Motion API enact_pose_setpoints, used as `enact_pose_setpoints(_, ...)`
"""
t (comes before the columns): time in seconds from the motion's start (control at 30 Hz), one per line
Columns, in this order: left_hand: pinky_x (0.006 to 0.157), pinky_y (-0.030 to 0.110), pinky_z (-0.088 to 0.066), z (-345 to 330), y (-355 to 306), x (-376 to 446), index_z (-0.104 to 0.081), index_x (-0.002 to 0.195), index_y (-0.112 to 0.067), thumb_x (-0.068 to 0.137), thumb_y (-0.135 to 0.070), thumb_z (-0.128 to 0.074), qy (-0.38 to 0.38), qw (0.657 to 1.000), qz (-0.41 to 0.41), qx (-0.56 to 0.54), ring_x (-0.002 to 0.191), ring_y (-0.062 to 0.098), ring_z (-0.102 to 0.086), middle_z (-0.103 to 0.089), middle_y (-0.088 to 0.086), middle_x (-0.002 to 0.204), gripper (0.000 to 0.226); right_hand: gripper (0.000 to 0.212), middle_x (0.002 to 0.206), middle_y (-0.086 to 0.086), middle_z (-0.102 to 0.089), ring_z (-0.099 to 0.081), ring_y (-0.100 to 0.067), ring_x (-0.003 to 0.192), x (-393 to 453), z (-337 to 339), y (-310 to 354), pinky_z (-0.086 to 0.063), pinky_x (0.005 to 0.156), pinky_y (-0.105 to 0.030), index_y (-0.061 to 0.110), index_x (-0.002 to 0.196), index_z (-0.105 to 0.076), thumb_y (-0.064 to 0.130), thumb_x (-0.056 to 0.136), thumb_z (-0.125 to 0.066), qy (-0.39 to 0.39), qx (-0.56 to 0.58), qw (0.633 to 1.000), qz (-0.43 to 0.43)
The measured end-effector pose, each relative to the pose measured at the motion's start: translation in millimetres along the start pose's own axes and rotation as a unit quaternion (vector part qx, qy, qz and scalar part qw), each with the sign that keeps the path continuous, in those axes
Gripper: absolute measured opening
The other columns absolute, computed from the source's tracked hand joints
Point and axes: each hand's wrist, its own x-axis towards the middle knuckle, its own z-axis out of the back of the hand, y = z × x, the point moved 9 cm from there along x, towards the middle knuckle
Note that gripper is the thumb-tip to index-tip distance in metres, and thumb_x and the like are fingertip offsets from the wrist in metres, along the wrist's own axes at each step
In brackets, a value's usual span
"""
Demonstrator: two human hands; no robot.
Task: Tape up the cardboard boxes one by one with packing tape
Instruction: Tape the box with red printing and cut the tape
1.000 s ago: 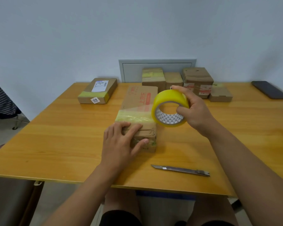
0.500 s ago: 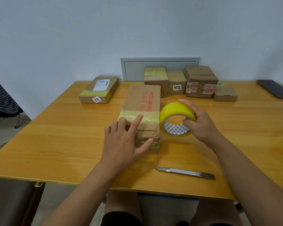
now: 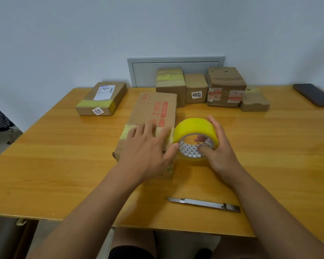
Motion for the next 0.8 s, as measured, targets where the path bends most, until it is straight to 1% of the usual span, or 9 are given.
enact_pose_setpoints(0.07,0.121,0.05,0.0,-10.7,-1.6,0.0,-0.007,0.155,-0.034,0.091,-0.075,-0.011,0.04,0.999,-0.002,0.001,0.151,0.03,0.007,-0.001,0.005,0.165,0.076,0.084,0.129,0.001,-0.053,-0.061,-0.003,0.108,1.1,-1.2,-3.4,-0.057,0.08,-0.027,0.046,0.147,-0.022,-0.001,0.09,-0.063,0.012,0.001,1.0,-0.005)
enact_pose_setpoints(0.1,0.12,0.055,0.008,-16.4,-0.4,-0.2,0.002,0.155,-0.035,0.087,-0.08,-0.009,0.065,0.998,0.004,0.004,0.149,0.031,0.017,0.012,0.002,0.165,0.083,0.086,0.13,0.003,-0.052,-0.061,-0.005,0.109,1.9,-2.0,-5.3,-0.058,0.082,-0.03,0.046,0.147,-0.022,0.0,0.089,-0.064,0.017,-0.001,1.0,-0.007)
enact_pose_setpoints(0.17,0.115,0.061,0.011,-22.4,4.5,-2.6,0.015,0.153,-0.039,0.076,-0.088,-0.009,0.094,0.995,0.019,0.015,0.148,0.034,0.021,0.022,-0.002,0.162,0.094,0.086,0.133,0.004,-0.05,-0.061,-0.008,0.11,2.1,-3.3,-7.7,-0.058,0.083,-0.03,0.045,0.147,-0.022,0.0,0.088,-0.065,0.02,0.0,1.0,-0.011)
enact_pose_setpoints(0.33,0.118,0.06,0.002,-19.5,11.0,-6.9,0.022,0.147,-0.05,0.076,-0.091,-0.019,0.079,0.996,0.033,0.024,0.15,0.035,0.011,0.014,0.003,0.164,0.092,0.083,0.12,0.013,-0.056,-0.059,0.006,0.102,1.3,-5.2,-11.4,-0.052,0.076,-0.015,0.041,0.146,-0.025,0.007,0.086,-0.071,0.016,-0.003,1.0,-0.026)
enact_pose_setpoints(0.43,0.119,0.06,0.003,-19.5,12.8,-7.7,0.022,0.146,-0.053,0.08,-0.088,-0.023,0.071,0.996,0.044,0.024,0.15,0.037,0.012,0.013,0.005,0.165,0.087,0.077,0.117,0.009,-0.059,-0.057,0.008,0.102,-1.0,-7.8,-11.0,-0.048,0.076,-0.009,0.04,0.144,-0.027,0.01,0.088,-0.07,0.024,-0.022,0.999,-0.021)
enact_pose_setpoints(0.5,0.118,0.061,0.006,-20.0,12.6,-7.7,0.018,0.147,-0.052,0.08,-0.087,-0.024,0.07,0.996,0.048,0.022,0.149,0.039,0.014,0.013,0.006,0.165,0.087,0.072,0.115,0.018,-0.055,-0.056,0.012,0.099,-2.9,-6.4,-4.9,-0.048,0.076,-0.009,0.042,0.14,-0.026,0.007,0.09,-0.066,0.018,-0.039,0.999,-0.006)
enact_pose_setpoints(0.63,0.118,0.061,0.004,-18.4,13.1,-7.3,0.011,0.149,-0.052,0.081,-0.084,-0.028,0.075,0.996,0.053,0.015,0.15,0.038,0.011,0.01,0.004,0.165,0.085,0.066,0.111,0.011,-0.053,-0.062,-0.009,0.094,-0.2,6.7,12.1,-0.056,0.075,-0.033,0.041,0.129,-0.025,-0.001,0.09,-0.059,-0.007,-0.089,0.996,0.014)
enact_pose_setpoints(0.73,0.118,0.062,0.002,-16.0,16.8,-10.3,0.008,0.149,-0.053,0.081,-0.083,-0.031,0.076,0.995,0.061,0.012,0.15,0.037,0.009,0.008,0.002,0.166,0.084,0.06,0.114,-0.002,-0.052,-0.057,-0.023,0.094,-3.8,45.4,25.7,-0.045,0.067,-0.034,0.03,0.126,-0.032,-0.006,0.085,-0.054,-0.061,-0.229,0.97,0.056)
enact_pose_setpoints(0.8,0.115,0.067,0.001,-15.0,19.8,-12.1,0.008,0.148,-0.056,0.08,-0.084,-0.031,0.081,0.994,0.067,0.017,0.15,0.039,0.008,0.007,-0.001,0.166,0.083,0.053,0.116,-0.007,-0.053,-0.054,-0.029,0.096,-13.4,74.3,33.0,-0.041,0.069,-0.035,0.024,0.124,-0.044,-0.009,0.083,-0.052,-0.086,-0.326,0.937,0.089)
